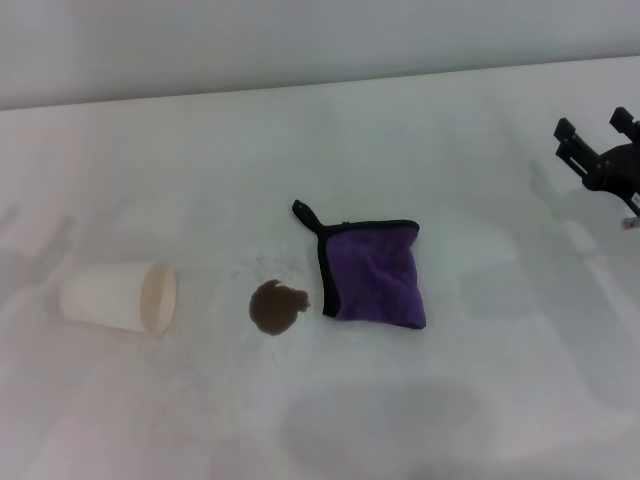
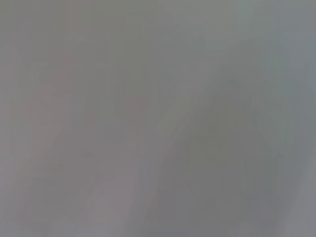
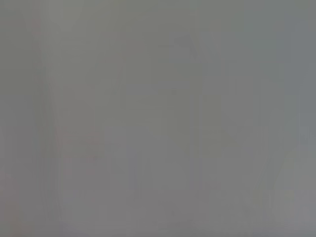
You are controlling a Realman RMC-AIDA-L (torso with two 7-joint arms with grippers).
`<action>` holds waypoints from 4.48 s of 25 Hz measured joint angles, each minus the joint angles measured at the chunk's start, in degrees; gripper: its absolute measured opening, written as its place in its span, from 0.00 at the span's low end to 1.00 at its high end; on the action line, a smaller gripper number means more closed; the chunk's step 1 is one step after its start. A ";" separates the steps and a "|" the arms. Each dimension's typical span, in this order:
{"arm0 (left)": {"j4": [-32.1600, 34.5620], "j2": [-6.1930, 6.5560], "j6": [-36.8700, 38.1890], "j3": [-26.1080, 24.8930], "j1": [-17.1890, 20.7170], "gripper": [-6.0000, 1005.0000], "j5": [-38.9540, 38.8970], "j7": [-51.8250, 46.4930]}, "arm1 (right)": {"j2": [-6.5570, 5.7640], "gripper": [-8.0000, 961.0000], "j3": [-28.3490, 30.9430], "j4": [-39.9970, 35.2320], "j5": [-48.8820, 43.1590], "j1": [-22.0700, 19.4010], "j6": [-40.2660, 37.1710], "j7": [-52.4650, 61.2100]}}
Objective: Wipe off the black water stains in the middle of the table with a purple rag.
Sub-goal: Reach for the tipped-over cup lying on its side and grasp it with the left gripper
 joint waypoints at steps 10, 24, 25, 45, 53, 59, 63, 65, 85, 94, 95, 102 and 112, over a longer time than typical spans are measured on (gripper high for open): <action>-24.02 4.67 14.53 0.20 -16.05 0.87 27.39 -12.09 | -0.07 0.86 1.11 -2.00 0.85 0.60 -0.47 2.60; -37.16 10.50 25.59 0.33 -38.01 0.86 74.28 5.51 | 0.44 0.85 9.44 0.38 1.22 1.31 -0.93 3.93; -38.12 10.50 25.61 0.35 -39.16 0.86 76.69 6.93 | 0.44 0.85 9.95 0.81 1.24 1.32 -0.95 3.90; -45.29 -0.87 13.62 0.44 -50.82 0.84 95.45 27.07 | 0.51 0.85 14.35 7.33 1.18 1.20 -1.41 3.22; -40.32 -0.84 9.27 0.36 -50.68 0.84 96.09 26.73 | 0.53 0.85 14.62 8.27 1.15 0.40 -1.40 2.90; -33.80 -0.95 5.56 0.24 -49.62 0.83 95.54 23.84 | 0.53 0.85 14.62 8.22 1.15 0.82 -1.60 2.90; -29.91 -0.97 1.89 0.22 -48.98 0.83 95.48 22.20 | 0.53 0.85 14.62 7.98 1.15 0.86 -2.18 2.90; -28.26 -0.98 0.28 0.22 -48.84 0.83 95.52 21.79 | 0.52 0.85 14.67 7.90 1.15 0.74 -2.49 2.90; -17.81 -0.92 -7.81 0.23 -49.53 0.81 99.00 16.53 | 0.21 0.85 15.41 7.05 1.25 0.24 -5.61 2.90; -15.36 -0.94 -10.14 0.22 -48.40 0.81 98.77 15.24 | 0.09 0.85 15.41 6.96 1.17 0.09 -5.65 2.90; -15.10 -0.94 -10.34 0.22 -48.25 0.81 98.75 15.15 | 0.09 0.85 15.42 6.96 1.09 0.08 -5.65 2.90; -12.52 -0.94 -12.93 0.19 -46.96 0.80 98.87 13.80 | 0.01 0.85 15.41 6.97 0.84 -0.04 -5.65 2.90; -11.19 -1.00 -13.12 0.13 -46.58 0.79 98.62 13.26 | -0.10 0.85 15.41 6.85 0.80 -0.33 -5.64 2.90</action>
